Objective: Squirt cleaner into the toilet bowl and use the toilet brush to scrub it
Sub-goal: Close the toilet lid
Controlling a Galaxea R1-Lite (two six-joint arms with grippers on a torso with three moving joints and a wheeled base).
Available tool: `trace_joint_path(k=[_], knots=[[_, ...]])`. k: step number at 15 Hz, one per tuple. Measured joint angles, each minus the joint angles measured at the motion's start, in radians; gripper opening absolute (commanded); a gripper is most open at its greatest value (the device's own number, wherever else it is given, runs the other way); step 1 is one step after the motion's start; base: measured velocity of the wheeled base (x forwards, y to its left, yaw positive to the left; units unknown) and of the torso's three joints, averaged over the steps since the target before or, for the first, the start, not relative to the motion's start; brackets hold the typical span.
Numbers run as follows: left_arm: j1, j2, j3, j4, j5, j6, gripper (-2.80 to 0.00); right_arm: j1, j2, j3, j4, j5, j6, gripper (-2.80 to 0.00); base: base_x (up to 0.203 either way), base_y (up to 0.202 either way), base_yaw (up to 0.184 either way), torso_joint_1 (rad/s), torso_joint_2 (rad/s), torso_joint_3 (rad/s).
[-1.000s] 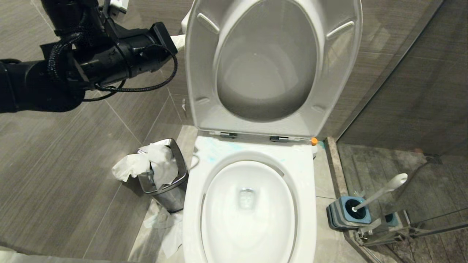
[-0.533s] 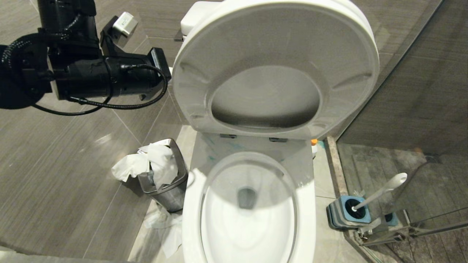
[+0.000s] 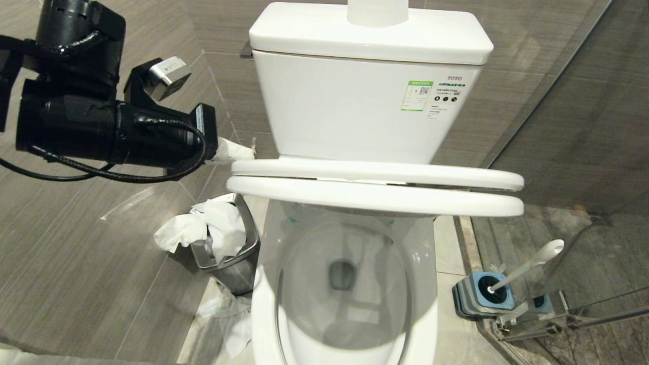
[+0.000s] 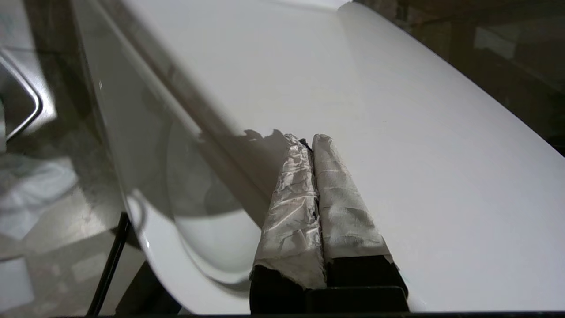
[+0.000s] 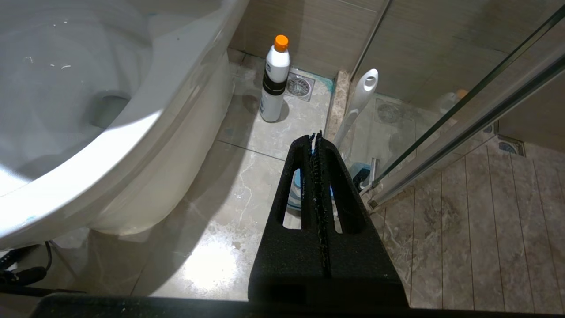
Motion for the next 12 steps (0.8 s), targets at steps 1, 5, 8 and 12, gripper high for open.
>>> trace_joint_path(k=[1,5,8,12], knots=[[0.003,-0.008,-0.001,0.031,0.004,0.001,-2.80,0.000,0.000,0.000,0.000,0.000,0.000,-2.80,0.000,0.000,0.000,0.000,0.00,0.000],[0.009,-0.030,-0.018,0.090,-0.005,0.003,-2.80,0.000,0.000,0.000,0.000,0.000,0.000,-2.80,0.000,0.000,0.000,0.000,0.00,0.000],[0.009,-0.043,-0.025,0.092,0.005,0.035,-2.80,0.000,0.000,0.000,0.000,0.000,0.000,-2.80,0.000,0.000,0.000,0.000,0.00,0.000],[0.016,-0.065,-0.033,0.105,0.006,0.048,-2.80,0.000,0.000,0.000,0.000,0.000,-0.001,-2.80,0.000,0.000,0.000,0.000,0.00,0.000]])
